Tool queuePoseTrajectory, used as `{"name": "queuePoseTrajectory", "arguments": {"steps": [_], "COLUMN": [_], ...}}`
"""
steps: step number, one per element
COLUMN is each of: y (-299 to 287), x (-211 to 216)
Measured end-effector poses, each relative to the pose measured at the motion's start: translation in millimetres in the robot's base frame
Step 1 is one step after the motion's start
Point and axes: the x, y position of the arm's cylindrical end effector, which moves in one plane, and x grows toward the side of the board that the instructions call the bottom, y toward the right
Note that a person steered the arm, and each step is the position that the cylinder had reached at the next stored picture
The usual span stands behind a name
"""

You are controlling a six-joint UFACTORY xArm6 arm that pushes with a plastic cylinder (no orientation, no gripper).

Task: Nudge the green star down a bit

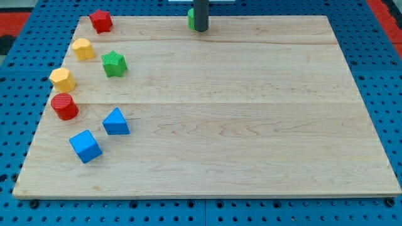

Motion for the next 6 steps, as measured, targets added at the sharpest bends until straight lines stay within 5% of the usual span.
{"name": "queuePoseTrajectory", "arguments": {"steps": [2,5,6], "y": [-78,-99,-159], "x": [38,54,66]}}
